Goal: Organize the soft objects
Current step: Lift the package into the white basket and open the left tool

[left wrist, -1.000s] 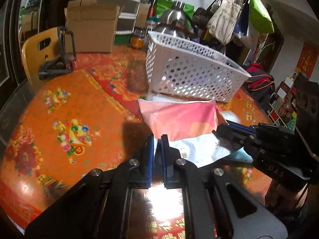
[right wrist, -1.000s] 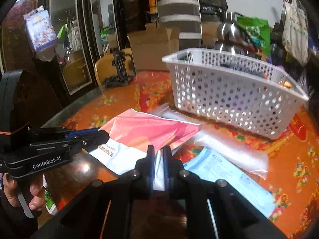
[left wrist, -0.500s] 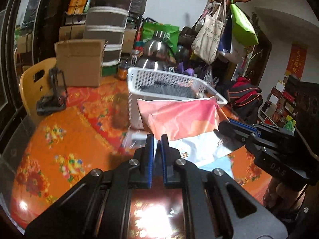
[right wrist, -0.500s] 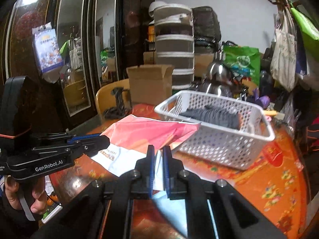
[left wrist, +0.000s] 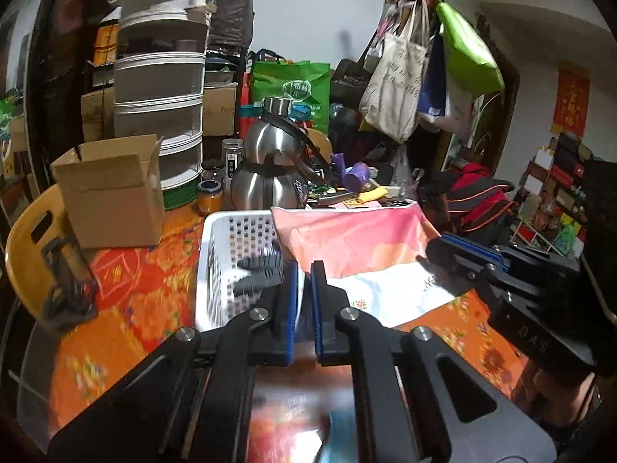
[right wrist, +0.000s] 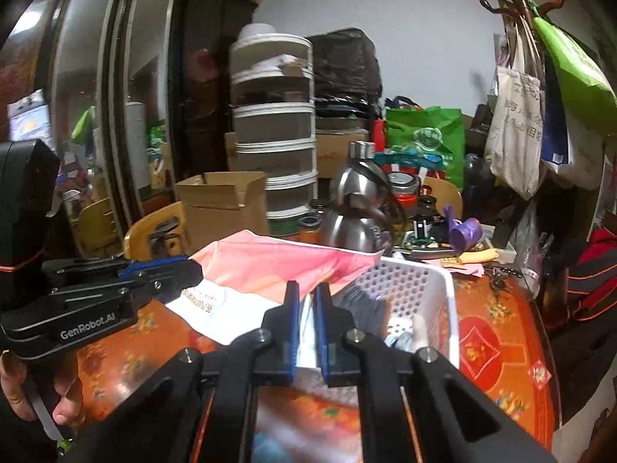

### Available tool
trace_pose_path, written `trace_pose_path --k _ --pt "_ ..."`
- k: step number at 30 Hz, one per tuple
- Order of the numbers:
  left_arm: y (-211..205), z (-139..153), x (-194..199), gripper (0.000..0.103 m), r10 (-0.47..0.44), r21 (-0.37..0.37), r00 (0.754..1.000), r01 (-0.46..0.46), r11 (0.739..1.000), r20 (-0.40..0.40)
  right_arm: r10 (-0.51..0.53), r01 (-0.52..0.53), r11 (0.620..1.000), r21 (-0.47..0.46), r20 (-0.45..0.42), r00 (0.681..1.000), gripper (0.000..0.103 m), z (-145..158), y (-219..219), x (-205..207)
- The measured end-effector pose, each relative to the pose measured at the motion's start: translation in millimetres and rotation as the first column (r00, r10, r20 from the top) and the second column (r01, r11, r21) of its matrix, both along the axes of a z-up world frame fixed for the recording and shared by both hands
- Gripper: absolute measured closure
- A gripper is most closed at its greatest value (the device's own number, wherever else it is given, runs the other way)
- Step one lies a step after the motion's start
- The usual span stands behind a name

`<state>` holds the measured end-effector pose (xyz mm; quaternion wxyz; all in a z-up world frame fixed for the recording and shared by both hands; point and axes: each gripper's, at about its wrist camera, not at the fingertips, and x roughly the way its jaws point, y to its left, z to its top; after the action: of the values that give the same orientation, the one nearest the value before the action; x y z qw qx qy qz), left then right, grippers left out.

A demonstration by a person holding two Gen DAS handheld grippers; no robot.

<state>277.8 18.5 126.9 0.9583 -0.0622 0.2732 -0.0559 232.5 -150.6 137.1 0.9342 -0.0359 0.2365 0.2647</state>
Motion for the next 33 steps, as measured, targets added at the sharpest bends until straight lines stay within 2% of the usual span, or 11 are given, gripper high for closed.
trace_pose_path --k 6,12,17,22,23,24,25,26,28,29,33 --pt "2 -16 80 0.097 0.033 0.014 0.997 -0.032 0.999 -0.076 -0.043 0.042 0.999 -0.033 -0.031 0.999 0.096 -19 0 66" --pt "3 -52 128 0.097 0.062 0.016 0.987 -0.060 0.998 -0.148 -0.061 0.050 0.992 -0.113 -0.090 0.994 0.096 -55 14 113" --pt "8 -74 140 0.097 0.060 -0.005 0.983 -0.062 0.998 -0.173 -0.066 0.044 0.986 -0.161 -0.137 0.988 0.095 -81 19 128" --pt "7 -80 134 0.095 0.047 0.001 0.983 -0.048 0.999 -0.178 -0.091 0.070 0.987 -0.147 -0.142 0.986 0.093 -85 14 125" --pt "8 -81 132 0.088 0.040 0.002 0.985 -0.040 0.999 -0.169 -0.113 0.090 0.983 -0.158 -0.142 0.983 0.085 -85 12 124" --pt "8 -80 127 0.081 0.042 0.003 0.986 -0.042 0.999 -0.163 -0.117 0.096 0.983 -0.155 -0.135 0.984 0.061 -83 11 120" --pt "9 -80 125 0.063 0.051 0.009 0.986 -0.050 0.999 -0.159 -0.119 0.100 0.984 -0.147 -0.127 0.985 0.046 -81 9 117" --pt "10 -78 120 0.044 0.060 0.014 0.987 -0.058 0.998 -0.149 -0.131 0.114 0.984 -0.140 -0.116 0.985 0.025 -79 5 114" --pt "12 -74 111 0.026 0.070 0.023 0.992 -0.068 0.997 -0.107 -0.152 0.139 0.981 -0.139 -0.086 0.985 0.023 -75 1 109" --pt "13 -72 107 0.023 0.070 0.024 0.993 -0.068 0.997 -0.099 -0.159 0.148 0.979 -0.139 -0.072 0.985 0.023 -73 -1 106" --pt "13 -68 88 0.022 0.058 0.026 0.995 -0.056 0.998 -0.076 -0.172 0.162 0.980 -0.118 -0.078 0.982 0.021 -66 -10 98"
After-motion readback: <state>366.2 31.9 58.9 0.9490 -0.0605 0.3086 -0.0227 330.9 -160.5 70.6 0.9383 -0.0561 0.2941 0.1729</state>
